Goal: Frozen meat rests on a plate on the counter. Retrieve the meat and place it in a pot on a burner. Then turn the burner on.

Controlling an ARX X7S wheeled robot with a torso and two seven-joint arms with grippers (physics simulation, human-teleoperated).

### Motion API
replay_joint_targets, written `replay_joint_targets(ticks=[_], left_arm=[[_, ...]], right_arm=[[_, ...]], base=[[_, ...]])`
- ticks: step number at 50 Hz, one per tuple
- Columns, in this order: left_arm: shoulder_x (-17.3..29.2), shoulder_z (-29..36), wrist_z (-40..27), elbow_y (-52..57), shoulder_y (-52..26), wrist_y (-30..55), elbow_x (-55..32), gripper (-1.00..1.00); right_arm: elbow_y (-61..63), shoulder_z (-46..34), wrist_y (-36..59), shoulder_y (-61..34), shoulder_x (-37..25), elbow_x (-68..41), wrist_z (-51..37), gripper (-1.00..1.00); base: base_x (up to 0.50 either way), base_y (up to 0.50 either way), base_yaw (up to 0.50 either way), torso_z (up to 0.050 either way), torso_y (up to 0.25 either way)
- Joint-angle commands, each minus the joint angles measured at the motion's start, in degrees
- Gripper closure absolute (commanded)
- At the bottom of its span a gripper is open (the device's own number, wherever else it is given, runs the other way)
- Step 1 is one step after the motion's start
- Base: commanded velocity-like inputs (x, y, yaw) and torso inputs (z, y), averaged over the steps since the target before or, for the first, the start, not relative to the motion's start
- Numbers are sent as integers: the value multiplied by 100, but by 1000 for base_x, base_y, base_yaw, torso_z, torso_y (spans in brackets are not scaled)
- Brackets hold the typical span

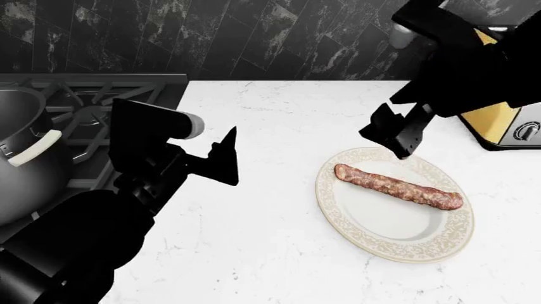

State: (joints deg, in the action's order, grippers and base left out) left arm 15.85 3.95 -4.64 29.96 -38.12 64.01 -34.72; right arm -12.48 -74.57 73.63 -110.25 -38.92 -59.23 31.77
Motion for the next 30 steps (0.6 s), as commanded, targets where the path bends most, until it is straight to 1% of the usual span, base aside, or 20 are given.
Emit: replay_joint_targets(ticks=[1, 6, 11, 30], left_arm=[[5, 58, -34, -108, -29, -64, 33, -100], [17, 96, -18, -219, -26, -155, 77, -100], [24, 140, 3, -308, -29, -226, 104, -100], [36, 229, 19, -468, -7, -352, 114, -100]], right_arm=[[-972, -744, -773, -50, 421, 863, 1108, -100], [-1448, -892, -1137, 73, 664, 1065, 1409, -100], [-1675, -962, -1297, 188, 784, 1126, 1570, -100], [-1969, -1141, -1432, 557, 942, 1173, 1803, -100]], base=[[0, 0, 0, 0, 0], [0, 0, 0, 0, 0], [0, 0, 0, 0, 0], [0, 0, 0, 0, 0]])
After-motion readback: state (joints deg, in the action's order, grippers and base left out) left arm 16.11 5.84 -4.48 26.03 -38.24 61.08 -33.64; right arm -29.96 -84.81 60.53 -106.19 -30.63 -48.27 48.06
